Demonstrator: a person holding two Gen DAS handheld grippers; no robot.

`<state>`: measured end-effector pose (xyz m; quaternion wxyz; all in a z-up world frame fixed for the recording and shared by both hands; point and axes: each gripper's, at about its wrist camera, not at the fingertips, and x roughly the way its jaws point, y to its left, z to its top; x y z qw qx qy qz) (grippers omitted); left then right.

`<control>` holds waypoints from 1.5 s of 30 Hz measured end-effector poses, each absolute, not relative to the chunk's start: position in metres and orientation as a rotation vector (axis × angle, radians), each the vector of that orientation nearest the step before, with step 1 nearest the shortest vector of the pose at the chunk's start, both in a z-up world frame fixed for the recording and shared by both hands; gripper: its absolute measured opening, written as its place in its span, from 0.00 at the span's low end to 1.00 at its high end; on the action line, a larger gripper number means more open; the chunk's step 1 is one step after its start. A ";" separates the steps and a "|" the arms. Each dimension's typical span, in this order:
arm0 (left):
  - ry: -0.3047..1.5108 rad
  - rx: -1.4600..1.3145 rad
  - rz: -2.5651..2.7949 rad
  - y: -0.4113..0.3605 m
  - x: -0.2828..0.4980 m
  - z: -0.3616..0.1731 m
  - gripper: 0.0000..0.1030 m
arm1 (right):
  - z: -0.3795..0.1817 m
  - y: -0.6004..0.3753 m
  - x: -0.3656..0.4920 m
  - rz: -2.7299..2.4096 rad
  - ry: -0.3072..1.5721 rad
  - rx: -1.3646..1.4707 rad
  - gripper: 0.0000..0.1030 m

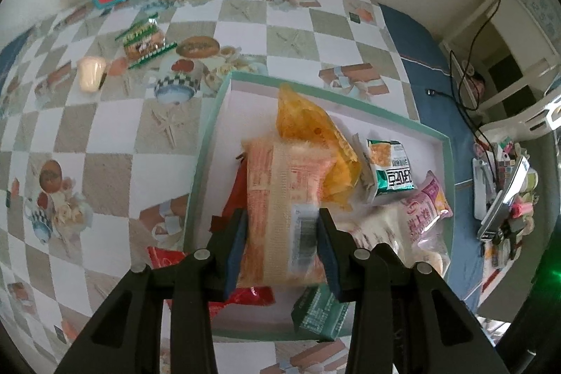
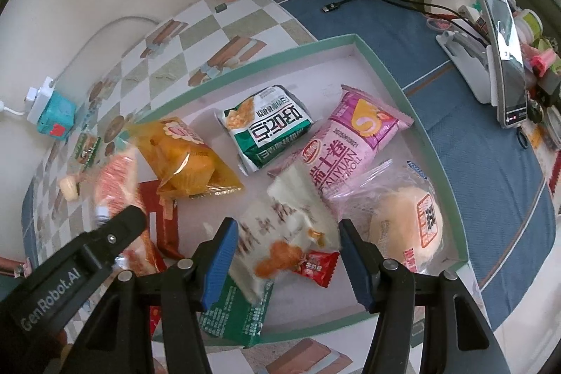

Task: Organize snacks
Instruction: 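Open both tools to drop the bread pack and snack bag into the tray, then move both tools back toward the pudding cup and green biscuit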

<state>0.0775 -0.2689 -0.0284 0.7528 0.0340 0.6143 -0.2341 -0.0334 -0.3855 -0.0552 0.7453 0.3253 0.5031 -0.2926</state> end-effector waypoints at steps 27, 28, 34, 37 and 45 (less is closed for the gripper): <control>1.258 0.177 -0.125 -0.177 0.129 -0.025 0.82 | -0.044 -0.376 -0.020 -0.657 1.097 0.635 0.85; 1.262 0.170 -0.105 -0.170 0.133 -0.027 0.82 | -0.043 -0.374 -0.019 -0.655 1.095 0.628 0.85; 1.256 0.152 -0.019 -0.140 0.143 -0.030 0.90 | -0.037 -0.364 -0.011 -0.637 1.074 0.601 1.00; 1.246 0.151 0.022 -0.128 0.148 -0.030 0.91 | -0.032 -0.359 -0.007 -0.619 1.048 0.595 1.00; 1.249 0.096 0.075 -0.089 0.160 -0.026 0.93 | -0.023 -0.333 0.012 -0.576 1.024 0.568 1.00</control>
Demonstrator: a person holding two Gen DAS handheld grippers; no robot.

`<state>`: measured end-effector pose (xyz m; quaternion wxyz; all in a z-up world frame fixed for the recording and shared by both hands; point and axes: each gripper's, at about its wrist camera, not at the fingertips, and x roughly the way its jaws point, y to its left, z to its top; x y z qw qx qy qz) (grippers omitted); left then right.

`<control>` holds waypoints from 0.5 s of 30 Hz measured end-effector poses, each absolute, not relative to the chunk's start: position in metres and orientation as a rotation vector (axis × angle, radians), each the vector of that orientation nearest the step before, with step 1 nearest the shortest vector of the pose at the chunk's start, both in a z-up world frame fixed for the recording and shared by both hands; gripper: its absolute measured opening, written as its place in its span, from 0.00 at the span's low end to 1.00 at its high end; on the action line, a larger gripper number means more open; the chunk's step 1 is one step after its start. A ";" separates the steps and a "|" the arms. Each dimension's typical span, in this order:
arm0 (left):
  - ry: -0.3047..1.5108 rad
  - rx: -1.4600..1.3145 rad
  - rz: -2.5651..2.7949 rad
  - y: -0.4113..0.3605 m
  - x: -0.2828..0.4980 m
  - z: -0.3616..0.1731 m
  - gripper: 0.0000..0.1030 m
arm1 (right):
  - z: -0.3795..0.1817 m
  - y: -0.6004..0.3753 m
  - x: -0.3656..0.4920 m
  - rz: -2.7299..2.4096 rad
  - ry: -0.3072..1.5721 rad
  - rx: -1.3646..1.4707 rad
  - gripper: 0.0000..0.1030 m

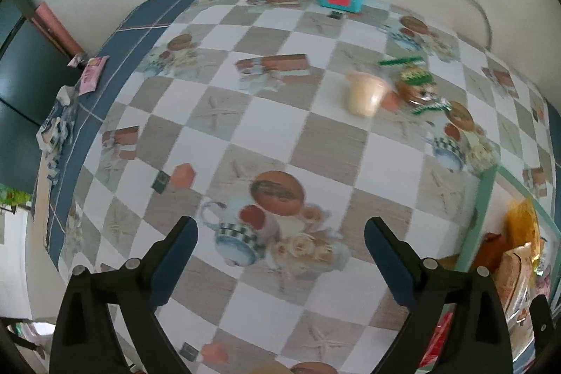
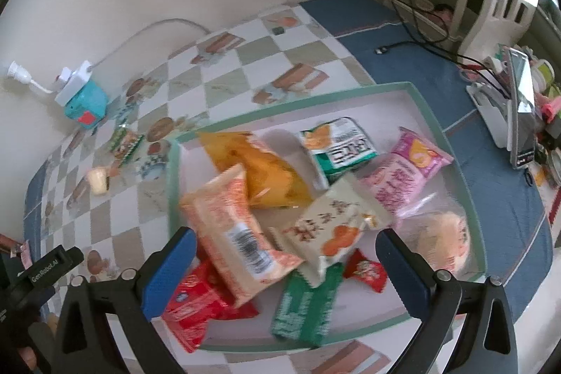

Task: Organize snacks
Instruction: 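Move both tools back toward the pudding cup and green biscuit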

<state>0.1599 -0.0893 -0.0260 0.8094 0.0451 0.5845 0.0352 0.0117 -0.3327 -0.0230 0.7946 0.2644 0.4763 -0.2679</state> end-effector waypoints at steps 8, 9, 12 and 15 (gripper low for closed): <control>1.239 0.043 0.134 -0.044 0.170 -0.018 0.93 | -0.014 -0.287 0.039 -0.497 1.022 0.482 1.00; 1.237 0.037 0.144 -0.037 0.171 -0.017 0.93 | -0.014 -0.281 0.041 -0.487 1.023 0.474 1.00; 1.233 0.020 0.165 -0.020 0.174 -0.014 0.93 | -0.015 -0.261 0.052 -0.462 1.033 0.450 1.00; 1.232 0.002 0.179 -0.006 0.178 -0.013 0.93 | -0.019 -0.243 0.061 -0.424 1.045 0.440 1.00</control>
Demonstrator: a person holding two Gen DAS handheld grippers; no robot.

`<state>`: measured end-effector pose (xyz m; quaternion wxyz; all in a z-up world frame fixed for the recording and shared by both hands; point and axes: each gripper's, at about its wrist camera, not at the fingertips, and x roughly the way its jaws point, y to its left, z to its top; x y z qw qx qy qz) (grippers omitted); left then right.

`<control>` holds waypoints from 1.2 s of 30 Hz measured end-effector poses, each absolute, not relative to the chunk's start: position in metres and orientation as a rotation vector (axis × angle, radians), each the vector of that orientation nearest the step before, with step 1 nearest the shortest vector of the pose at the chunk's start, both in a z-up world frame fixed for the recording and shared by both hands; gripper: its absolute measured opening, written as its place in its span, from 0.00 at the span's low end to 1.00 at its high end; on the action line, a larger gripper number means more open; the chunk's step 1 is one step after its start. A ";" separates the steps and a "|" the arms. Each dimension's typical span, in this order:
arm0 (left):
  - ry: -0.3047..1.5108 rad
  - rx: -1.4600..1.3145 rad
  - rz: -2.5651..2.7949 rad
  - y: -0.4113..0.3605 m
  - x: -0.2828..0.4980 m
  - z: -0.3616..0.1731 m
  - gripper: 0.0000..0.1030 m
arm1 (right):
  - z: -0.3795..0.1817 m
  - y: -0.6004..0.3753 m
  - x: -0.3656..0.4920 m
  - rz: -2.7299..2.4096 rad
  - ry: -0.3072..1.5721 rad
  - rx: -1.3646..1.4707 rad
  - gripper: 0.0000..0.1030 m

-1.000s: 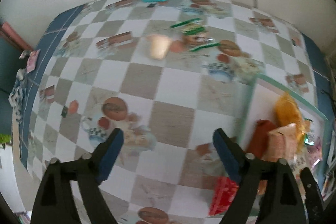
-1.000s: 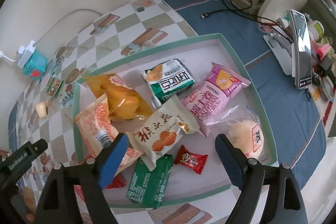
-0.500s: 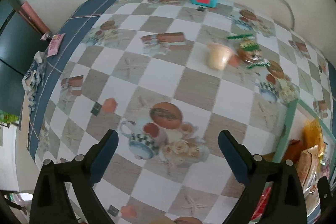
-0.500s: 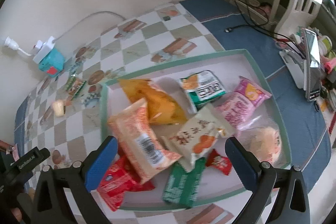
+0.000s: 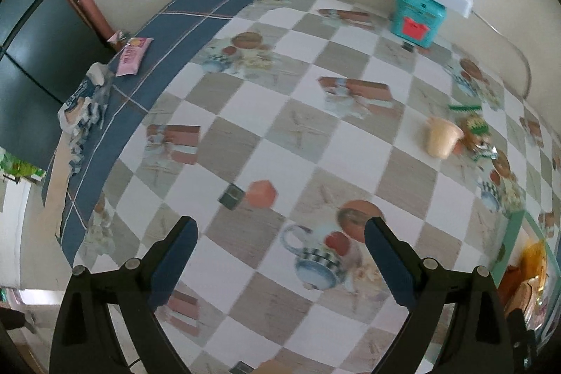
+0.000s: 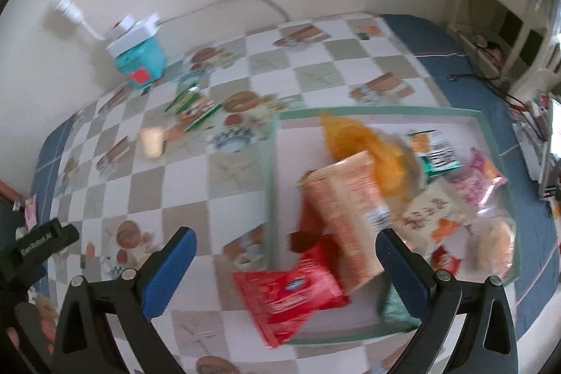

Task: Organize snacks
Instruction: 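Move both tools back toward the pudding cup and green biscuit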

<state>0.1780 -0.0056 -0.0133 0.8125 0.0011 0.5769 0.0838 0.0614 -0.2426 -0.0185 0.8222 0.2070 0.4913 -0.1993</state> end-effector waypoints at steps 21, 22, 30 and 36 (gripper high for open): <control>1.270 -0.089 0.190 0.042 0.201 -0.030 0.93 | -0.033 -0.179 0.106 -0.342 1.070 0.318 1.00; 1.272 -0.091 0.183 0.041 0.202 -0.032 0.93 | -0.034 -0.178 0.108 -0.342 1.073 0.314 1.00; 1.301 -0.105 0.144 0.035 0.211 -0.047 0.93 | -0.038 -0.179 0.124 -0.343 1.072 0.290 1.00; 1.306 -0.096 0.127 0.029 0.217 -0.057 0.93 | -0.039 -0.186 0.137 -0.343 1.060 0.299 1.00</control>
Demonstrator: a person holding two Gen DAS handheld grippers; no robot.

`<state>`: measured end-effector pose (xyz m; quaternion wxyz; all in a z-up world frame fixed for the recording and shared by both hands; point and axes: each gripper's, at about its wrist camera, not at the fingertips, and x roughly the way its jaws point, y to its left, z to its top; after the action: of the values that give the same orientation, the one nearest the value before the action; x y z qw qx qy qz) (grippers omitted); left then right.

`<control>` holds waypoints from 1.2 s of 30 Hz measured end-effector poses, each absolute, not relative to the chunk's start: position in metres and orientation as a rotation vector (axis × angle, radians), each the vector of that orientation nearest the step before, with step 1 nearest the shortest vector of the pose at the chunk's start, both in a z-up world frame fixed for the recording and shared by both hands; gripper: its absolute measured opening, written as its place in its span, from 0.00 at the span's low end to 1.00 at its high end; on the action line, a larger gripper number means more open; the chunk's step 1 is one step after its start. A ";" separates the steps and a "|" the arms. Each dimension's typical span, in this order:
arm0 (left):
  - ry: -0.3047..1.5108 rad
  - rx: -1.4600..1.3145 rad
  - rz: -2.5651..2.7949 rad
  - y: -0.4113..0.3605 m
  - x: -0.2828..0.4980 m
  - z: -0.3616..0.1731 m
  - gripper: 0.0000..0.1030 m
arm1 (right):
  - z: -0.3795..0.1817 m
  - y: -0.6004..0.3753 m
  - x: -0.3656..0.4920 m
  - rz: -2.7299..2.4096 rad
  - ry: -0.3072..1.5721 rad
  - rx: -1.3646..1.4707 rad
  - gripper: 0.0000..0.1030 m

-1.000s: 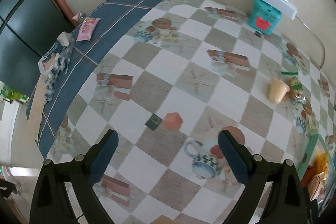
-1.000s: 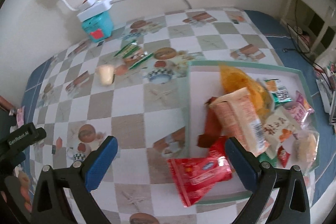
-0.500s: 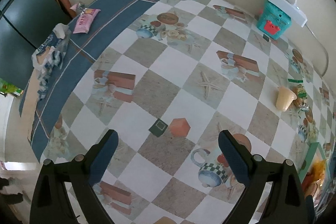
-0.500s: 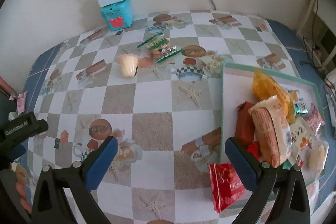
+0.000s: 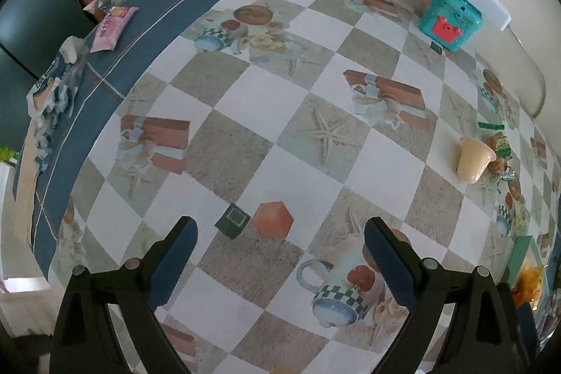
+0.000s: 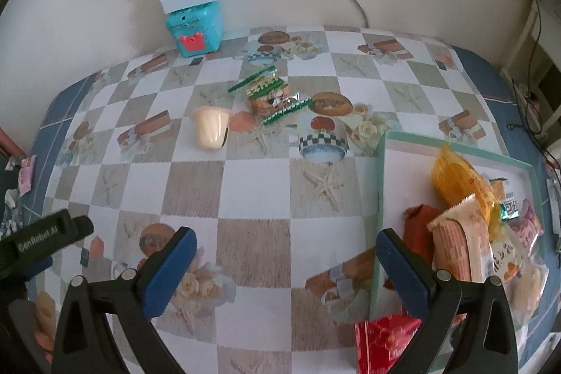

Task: Organize snacks
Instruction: 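Move both tools back toward the pudding cup and green biscuit, then grasp the cream pudding cup with left tool while right tool grasps the green biscuit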

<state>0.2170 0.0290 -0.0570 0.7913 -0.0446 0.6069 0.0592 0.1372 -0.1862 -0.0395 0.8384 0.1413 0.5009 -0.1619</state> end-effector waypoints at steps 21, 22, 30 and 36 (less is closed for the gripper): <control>1.276 -0.066 -0.065 -0.039 0.273 -0.071 0.93 | -0.038 -0.233 0.208 -0.349 1.073 0.274 1.00; 1.273 -0.062 -0.076 -0.043 0.277 -0.070 0.93 | -0.037 -0.239 0.212 -0.348 1.074 0.293 1.00; 1.216 -0.038 -0.237 -0.084 0.289 -0.064 0.93 | -0.040 -0.274 0.246 -0.288 1.094 0.402 1.00; 1.195 0.042 -0.292 -0.116 0.291 -0.072 0.75 | -0.052 -0.273 0.268 -0.235 1.106 0.395 0.98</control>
<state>0.2910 -0.1163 -0.0721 0.8165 0.0195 0.5605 -0.1370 0.2681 -0.2734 -0.0515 0.8259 0.1858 0.5206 -0.1108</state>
